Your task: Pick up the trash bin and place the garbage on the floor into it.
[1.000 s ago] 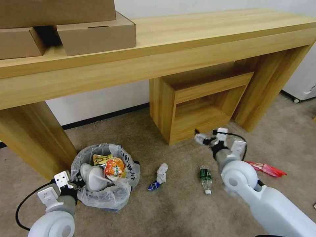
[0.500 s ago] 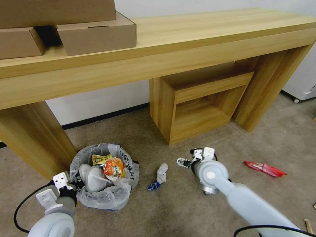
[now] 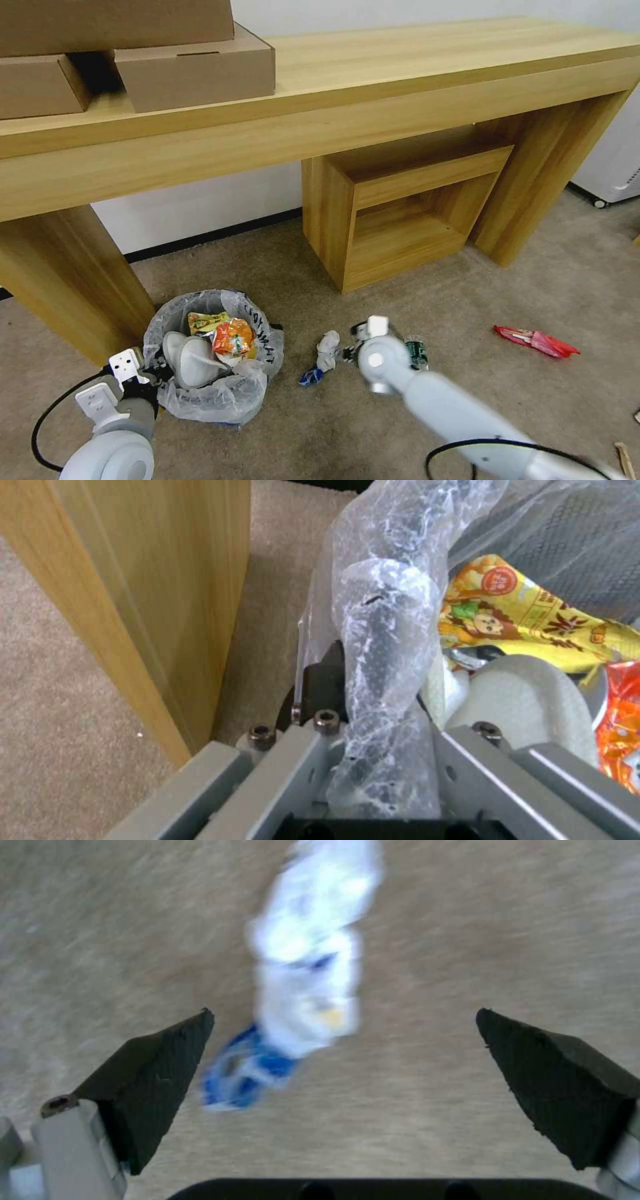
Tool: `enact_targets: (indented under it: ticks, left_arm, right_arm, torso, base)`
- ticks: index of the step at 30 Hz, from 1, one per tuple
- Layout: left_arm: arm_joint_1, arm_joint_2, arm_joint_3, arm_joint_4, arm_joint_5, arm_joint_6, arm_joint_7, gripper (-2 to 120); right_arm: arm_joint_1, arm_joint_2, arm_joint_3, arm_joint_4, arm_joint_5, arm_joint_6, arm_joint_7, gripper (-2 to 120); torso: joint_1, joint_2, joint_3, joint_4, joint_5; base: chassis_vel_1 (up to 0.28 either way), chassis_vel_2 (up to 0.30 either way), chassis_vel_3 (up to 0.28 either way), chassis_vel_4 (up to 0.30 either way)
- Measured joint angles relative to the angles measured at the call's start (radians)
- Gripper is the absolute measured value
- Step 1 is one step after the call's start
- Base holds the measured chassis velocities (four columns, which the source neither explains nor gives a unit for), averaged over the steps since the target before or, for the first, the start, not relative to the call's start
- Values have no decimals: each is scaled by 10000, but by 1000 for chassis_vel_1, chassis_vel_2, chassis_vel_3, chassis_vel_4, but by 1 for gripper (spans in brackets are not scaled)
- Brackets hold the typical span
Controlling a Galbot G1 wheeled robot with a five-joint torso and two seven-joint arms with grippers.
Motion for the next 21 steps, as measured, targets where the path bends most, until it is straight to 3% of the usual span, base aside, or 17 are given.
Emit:
enact_targets:
  ticks: [7,21]
  left_arm:
    - [120,-25,-34,-57,26,-154,41,1]
    - [181,6,-51,-144,11,-305,74,1]
  right_arm:
    - [206,833,-255,-1321,-675,193,-388,100]
    - [312,1428,-450,-2826,-1681,586,-985,97]
  torso:
    - [0,1,0,-2,-4]
    - [0,0,0,-2,-1]
  base:
    - [0,0,0,0]
    - [0,0,0,0]
